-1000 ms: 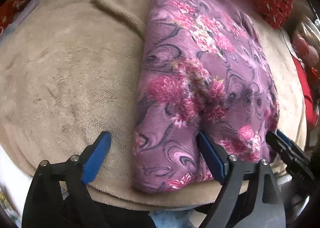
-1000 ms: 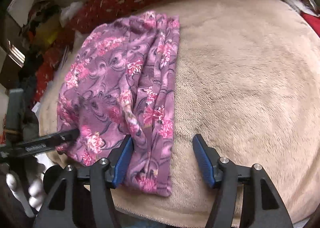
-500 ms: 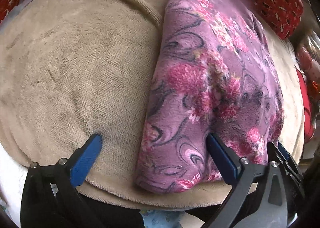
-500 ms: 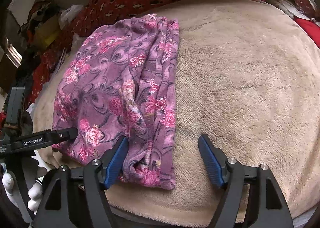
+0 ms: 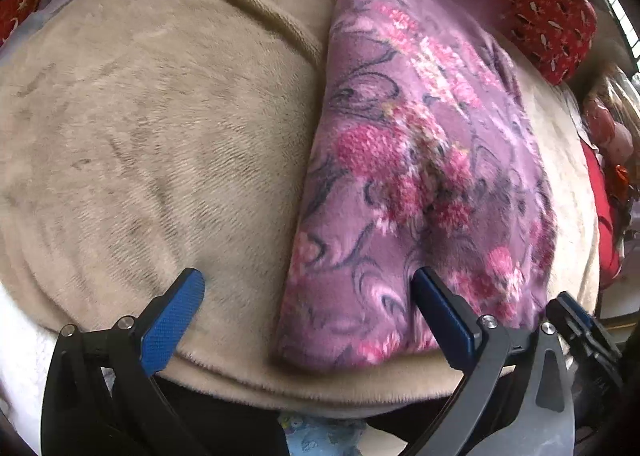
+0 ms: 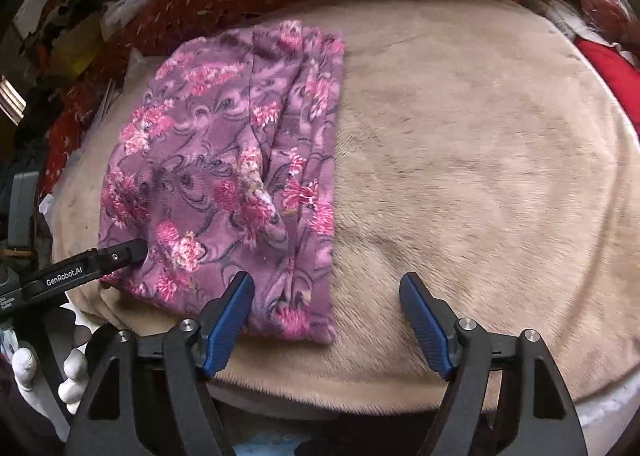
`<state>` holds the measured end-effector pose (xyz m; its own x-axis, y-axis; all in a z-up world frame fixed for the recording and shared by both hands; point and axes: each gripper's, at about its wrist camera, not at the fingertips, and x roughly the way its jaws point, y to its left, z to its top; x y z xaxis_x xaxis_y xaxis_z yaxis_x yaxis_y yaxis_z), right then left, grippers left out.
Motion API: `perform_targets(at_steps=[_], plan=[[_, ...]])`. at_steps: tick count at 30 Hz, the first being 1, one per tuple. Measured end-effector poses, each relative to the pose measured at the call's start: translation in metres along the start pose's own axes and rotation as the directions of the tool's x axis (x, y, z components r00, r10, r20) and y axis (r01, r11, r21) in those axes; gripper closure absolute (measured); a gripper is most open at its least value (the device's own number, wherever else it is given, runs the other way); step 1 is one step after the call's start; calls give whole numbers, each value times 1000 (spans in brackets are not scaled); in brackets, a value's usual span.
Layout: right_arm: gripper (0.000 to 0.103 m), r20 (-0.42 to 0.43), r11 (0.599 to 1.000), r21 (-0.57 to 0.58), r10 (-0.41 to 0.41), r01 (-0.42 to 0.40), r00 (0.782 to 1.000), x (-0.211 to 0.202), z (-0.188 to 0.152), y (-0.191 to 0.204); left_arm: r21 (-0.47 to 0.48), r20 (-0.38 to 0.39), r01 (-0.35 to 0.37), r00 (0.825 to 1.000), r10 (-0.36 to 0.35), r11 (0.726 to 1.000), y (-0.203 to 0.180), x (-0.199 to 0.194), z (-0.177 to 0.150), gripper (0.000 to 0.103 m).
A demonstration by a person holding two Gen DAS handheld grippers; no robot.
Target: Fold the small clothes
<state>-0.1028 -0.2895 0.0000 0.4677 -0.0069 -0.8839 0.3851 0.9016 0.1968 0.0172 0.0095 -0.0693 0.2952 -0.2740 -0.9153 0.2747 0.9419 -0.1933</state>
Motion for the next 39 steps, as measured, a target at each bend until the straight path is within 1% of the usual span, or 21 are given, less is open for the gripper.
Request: perform_targets(at_steps=[3,5,8,11,15,17,22,25,26,28,32,33,36,38,39], plan=[[24,55,1000,-21,-12,13,998,-24,-5,0,31,51,-9,999,8,999,5,-22,-15,0],[15,90,999,-39,-15,19,996,-39,-9,0,58,88,-31,996,25,998,9,-38,-26,0],[8,157,996,-76,-31,43,987,-58,-17,5,87,134,-76,989,64,993,12,-56,-45,0],[7,214,992,-103,-44,67,976,-69,-21,13,119,173,-124,980,102,985,9,-67,-60,0],[6,273,985,-153,-41,85,961,-78,-18,27,171,193,-144,975,110,975,0,-72,-68,0],[6,295,982,-167,-35,88,955,-83,-19,30,190,198,-145,974,107,971,-6,-74,-66,0],[5,305,985,-151,-29,78,952,-88,-18,30,229,219,-146,971,95,962,-19,-80,-68,0],[5,306,988,-138,-30,75,952,-90,-19,28,245,224,-161,969,105,956,-28,-86,-74,0],[5,307,988,-132,-31,75,951,-90,-19,26,252,228,-159,968,101,954,-31,-90,-75,0],[5,307,989,-125,-32,73,951,-91,-20,24,267,254,-138,965,68,954,-37,-101,-77,0],[5,309,991,-112,-33,70,950,-93,-20,20,284,316,-127,948,32,950,-49,-120,-80,0],[5,310,992,-109,-32,69,950,-93,-20,19,294,323,-114,946,13,949,-53,-124,-79,0],[5,306,992,-108,-34,71,951,-92,-20,16,305,310,-68,950,-31,950,-62,-128,-77,0],[5,297,992,-105,-33,67,954,-91,-21,14,306,280,-13,957,-77,952,-67,-128,-75,0],[5,294,993,-103,-33,66,955,-91,-21,13,300,253,28,961,-108,954,-67,-126,-73,0]])
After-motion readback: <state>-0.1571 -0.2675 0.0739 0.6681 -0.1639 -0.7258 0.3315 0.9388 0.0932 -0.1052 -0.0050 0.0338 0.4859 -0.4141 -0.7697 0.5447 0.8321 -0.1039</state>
